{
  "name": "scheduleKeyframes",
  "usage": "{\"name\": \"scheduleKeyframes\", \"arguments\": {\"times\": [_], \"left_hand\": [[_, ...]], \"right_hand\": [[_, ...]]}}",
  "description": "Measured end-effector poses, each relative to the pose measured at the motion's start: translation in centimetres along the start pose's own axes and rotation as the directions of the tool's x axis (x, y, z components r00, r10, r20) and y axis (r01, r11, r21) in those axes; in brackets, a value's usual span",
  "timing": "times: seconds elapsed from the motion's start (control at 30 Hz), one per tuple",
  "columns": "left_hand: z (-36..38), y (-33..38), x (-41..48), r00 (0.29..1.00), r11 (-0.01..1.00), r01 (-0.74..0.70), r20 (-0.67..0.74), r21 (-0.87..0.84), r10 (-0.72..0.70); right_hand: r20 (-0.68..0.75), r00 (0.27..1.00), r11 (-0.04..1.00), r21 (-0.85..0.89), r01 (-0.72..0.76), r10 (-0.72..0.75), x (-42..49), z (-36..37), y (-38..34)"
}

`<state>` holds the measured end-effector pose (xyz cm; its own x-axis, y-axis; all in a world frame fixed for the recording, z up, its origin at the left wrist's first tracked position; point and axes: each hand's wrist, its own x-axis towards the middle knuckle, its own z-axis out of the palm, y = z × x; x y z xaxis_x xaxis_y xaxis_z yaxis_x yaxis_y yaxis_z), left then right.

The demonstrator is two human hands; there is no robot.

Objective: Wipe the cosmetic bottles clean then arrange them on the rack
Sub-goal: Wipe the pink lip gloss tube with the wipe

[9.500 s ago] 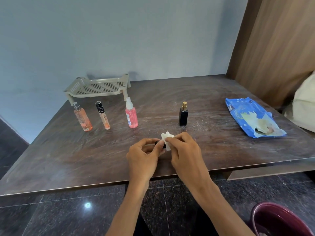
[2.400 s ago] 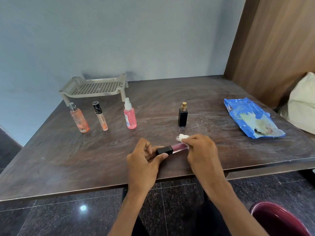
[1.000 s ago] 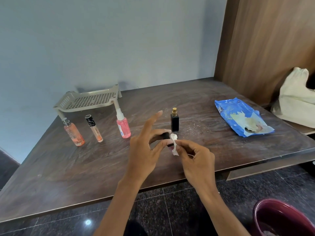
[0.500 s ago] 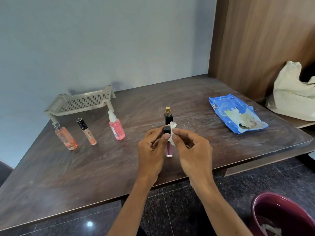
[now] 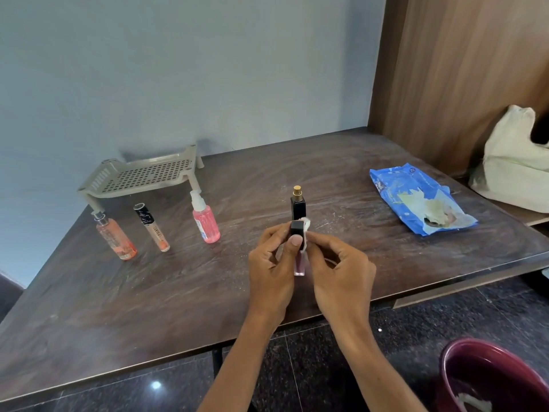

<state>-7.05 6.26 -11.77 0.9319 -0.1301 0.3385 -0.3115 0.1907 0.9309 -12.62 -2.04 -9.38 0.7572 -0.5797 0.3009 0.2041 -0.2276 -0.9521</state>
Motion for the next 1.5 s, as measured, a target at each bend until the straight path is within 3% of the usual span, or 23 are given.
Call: {"name": "scheduleKeyframes", "arguments": {"times": [0.17,0.43,0.63,0.9,1.1,1.23,1.5], "left_hand": [[-0.2,-0.3,0.0,0.999,1.000,-0.022,-0.036,0.016,0.023],[-0.3,-0.2,-0.3,0.995,0.982,-0.056,-0.066,0.180,0.069],[-0.1,0.1,-0.2,0.994,0.997,-0.027,-0.106,0.072,0.035],[-0.3,0.1,-0.3,0.995,0.987,-0.020,-0.097,0.157,0.036],[-0.1,0.3,-0.2,0.993,0.991,-0.025,-0.113,0.134,0.041],[-0.1,0.2,-0.2,0.993,0.992,-0.023,-0.112,0.127,0.037],[-0.1,0.3,-0.4,0.994,0.986,-0.023,-0.100,0.165,0.040]], "right_hand": [[-0.005,0.999,0.999,0.018,0.041,-0.041,0.6,0.1,-0.4],[0.064,0.998,0.994,-0.107,0.004,0.003,-0.2,-0.5,0.9],[0.008,0.998,0.998,-0.008,0.058,-0.058,0.8,0.1,-1.0],[0.090,0.996,0.991,-0.131,-0.013,0.025,-0.9,-0.5,2.0],[0.007,0.999,0.999,0.004,0.033,-0.033,0.2,-0.1,-0.4],[0.005,0.997,0.997,-0.010,0.079,-0.079,0.6,0.0,-0.8],[0.136,0.990,0.990,-0.137,-0.010,0.029,-0.8,-0.8,1.8]]}}
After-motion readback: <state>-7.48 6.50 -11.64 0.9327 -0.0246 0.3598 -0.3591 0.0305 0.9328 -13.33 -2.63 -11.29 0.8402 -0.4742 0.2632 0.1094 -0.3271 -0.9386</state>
